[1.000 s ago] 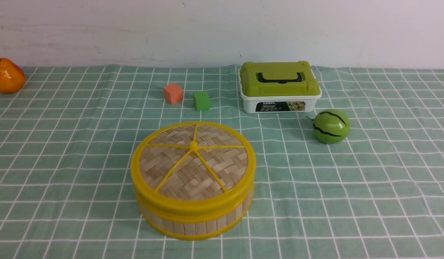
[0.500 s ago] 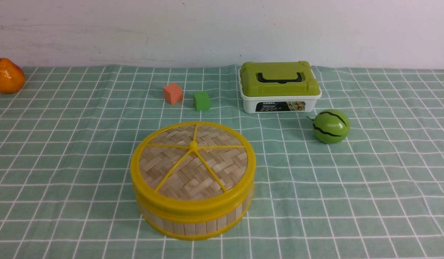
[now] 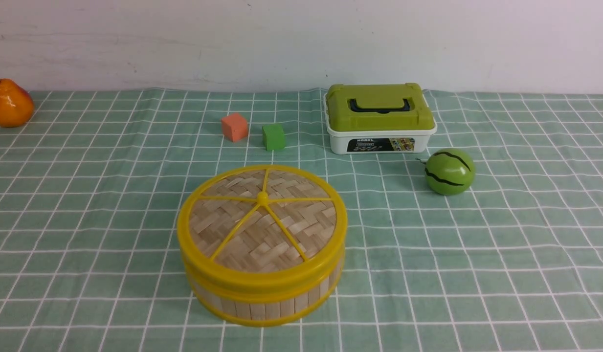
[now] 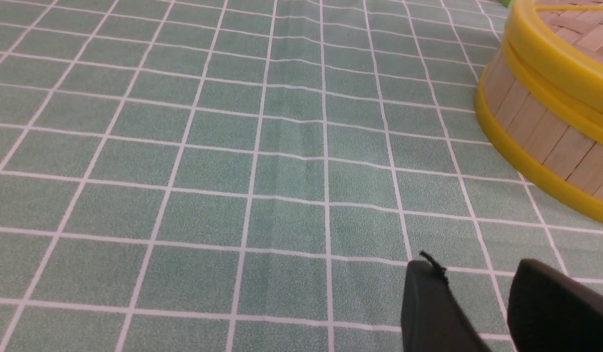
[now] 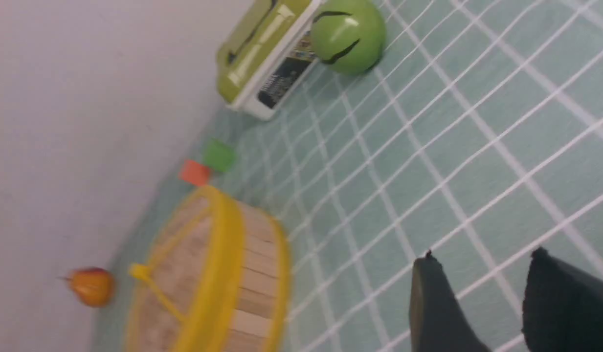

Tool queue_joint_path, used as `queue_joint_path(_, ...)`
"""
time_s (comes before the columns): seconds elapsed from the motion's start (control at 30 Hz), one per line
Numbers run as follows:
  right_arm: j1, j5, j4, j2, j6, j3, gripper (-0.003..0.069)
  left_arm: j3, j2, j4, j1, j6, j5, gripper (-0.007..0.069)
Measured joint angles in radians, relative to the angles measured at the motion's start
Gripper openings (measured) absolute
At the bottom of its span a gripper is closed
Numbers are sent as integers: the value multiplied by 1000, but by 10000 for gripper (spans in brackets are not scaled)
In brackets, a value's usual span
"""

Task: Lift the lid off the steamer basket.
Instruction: Use the right arm to lift the lid of the steamer

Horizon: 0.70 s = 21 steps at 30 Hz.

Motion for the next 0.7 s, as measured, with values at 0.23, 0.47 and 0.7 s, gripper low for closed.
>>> queue_joint_path(0.23,0,-27,63,0,-43,0,241,0,0,0,0,0,0,239)
queue_joint_path(0.47,1,31,25,5,-227,-68,205,0,0,0,0,0,0,239)
queue_joint_path(0.7,1,295,-289,358,-400,-561,-10,0,0,0,0,0,0,239)
